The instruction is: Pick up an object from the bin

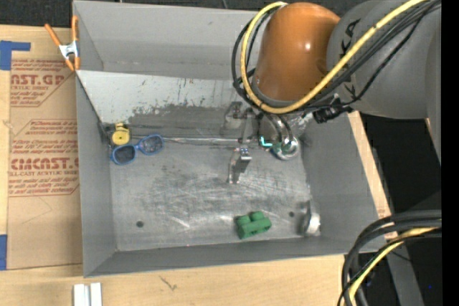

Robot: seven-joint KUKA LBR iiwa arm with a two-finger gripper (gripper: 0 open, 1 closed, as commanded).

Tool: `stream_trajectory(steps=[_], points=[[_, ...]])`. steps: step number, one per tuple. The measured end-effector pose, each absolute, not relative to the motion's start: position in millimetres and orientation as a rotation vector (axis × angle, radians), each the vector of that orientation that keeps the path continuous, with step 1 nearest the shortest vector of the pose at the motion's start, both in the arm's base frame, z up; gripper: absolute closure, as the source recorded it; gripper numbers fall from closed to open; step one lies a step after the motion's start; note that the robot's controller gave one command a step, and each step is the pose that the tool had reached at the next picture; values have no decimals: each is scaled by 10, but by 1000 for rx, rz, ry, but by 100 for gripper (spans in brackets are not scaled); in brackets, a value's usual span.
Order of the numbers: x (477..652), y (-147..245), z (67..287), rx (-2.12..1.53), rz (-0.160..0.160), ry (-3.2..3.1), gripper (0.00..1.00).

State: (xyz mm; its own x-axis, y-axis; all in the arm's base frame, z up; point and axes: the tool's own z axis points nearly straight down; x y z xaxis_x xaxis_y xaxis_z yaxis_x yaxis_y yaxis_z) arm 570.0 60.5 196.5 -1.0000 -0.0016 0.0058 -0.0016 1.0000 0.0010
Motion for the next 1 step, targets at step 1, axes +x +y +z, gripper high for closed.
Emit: stream_trajectory(steps=[1], points=[[4880, -67, 731, 468, -2, -3130, 0]])
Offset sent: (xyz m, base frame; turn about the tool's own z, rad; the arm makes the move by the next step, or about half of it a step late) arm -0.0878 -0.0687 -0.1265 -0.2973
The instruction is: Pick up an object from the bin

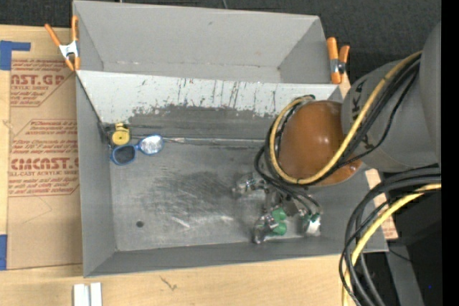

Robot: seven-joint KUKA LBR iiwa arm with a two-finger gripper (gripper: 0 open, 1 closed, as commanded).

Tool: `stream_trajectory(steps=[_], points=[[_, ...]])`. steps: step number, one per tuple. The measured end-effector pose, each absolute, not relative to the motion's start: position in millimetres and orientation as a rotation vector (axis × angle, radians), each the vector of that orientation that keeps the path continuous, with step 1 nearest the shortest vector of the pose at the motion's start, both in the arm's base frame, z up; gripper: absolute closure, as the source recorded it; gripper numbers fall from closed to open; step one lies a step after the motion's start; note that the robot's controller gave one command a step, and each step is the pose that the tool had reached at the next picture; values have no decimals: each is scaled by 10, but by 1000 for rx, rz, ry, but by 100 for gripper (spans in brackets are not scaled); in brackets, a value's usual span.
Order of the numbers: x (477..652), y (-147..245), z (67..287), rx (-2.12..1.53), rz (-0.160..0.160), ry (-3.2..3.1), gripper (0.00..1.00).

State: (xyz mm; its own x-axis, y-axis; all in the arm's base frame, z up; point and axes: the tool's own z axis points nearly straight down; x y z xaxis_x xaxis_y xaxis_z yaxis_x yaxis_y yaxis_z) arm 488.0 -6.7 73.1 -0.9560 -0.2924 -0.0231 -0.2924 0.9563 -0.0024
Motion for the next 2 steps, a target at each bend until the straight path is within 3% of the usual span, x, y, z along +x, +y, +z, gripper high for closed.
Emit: stream_trajectory(steps=[1, 2], points=[[4965, -705, 1002, -688, -4, 3063, 0], [4818, -597, 1120, -543, 3, 3095, 0]])
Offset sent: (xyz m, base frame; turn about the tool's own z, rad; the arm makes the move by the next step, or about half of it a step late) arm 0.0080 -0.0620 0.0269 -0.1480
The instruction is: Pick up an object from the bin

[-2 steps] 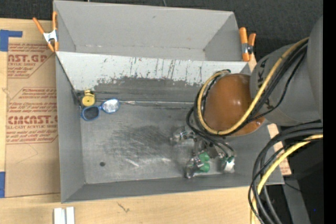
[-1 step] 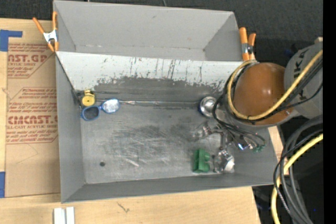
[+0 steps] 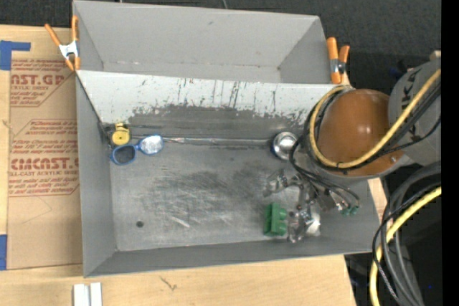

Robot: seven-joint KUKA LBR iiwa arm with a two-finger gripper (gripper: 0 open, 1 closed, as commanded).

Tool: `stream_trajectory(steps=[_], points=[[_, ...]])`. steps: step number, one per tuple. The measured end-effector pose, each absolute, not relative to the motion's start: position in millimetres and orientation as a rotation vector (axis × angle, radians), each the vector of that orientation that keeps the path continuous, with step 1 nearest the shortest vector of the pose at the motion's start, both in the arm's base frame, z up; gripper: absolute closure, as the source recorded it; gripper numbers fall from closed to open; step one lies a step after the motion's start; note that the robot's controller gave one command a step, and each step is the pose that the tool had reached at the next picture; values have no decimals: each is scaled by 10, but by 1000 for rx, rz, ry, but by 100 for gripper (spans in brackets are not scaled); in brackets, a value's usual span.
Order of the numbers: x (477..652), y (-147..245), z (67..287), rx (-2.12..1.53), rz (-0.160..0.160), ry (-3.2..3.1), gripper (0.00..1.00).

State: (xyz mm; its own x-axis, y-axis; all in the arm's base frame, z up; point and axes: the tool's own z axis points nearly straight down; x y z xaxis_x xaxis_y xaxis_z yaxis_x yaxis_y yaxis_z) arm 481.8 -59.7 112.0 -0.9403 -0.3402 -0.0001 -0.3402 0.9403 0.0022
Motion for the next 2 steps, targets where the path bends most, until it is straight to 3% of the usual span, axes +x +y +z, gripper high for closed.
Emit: stream_trajectory(steps=[1, 2], points=[[4871, -853, 738, 549, 4, -3123, 0], [4873, -701, 743, 793, 14, -3067, 0]])
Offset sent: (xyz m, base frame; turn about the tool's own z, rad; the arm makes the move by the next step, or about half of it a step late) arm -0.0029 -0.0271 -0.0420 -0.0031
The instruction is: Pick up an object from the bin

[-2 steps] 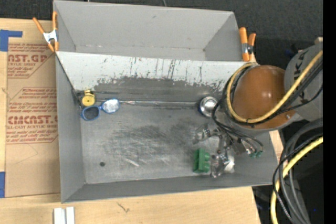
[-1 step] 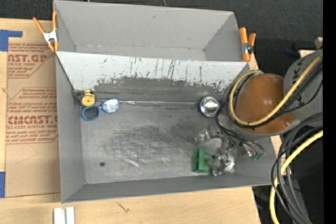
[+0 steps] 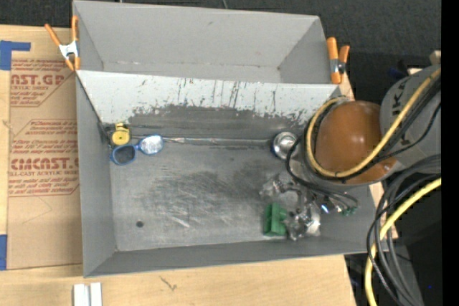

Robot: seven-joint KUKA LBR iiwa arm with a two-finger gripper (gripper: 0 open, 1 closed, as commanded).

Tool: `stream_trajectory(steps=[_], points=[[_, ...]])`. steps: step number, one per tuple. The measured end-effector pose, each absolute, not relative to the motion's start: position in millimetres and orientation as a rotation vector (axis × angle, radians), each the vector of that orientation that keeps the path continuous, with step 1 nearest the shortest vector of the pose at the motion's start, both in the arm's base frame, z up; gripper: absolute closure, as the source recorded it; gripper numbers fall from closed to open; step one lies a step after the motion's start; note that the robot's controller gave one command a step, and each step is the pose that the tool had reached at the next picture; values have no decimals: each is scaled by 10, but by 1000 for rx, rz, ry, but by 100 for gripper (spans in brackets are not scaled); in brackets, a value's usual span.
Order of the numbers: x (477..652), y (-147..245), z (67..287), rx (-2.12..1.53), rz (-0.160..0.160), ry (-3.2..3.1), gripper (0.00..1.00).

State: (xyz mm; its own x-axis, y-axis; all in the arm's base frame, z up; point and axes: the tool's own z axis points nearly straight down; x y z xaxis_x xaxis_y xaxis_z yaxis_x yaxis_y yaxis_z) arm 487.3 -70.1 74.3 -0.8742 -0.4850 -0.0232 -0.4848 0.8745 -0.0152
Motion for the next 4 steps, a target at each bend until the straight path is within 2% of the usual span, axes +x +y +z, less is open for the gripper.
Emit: stream_trajectory(steps=[1, 2, 3, 4], points=[[4851, -691, 744, -782, -8, 3025, 100], [4872, -684, 1456, -783, -4, 3035, 100], [4881, -674, 1794, -784, -1, 3038, 100], [4888, -667, 1965, -783, -1, 3039, 100]])
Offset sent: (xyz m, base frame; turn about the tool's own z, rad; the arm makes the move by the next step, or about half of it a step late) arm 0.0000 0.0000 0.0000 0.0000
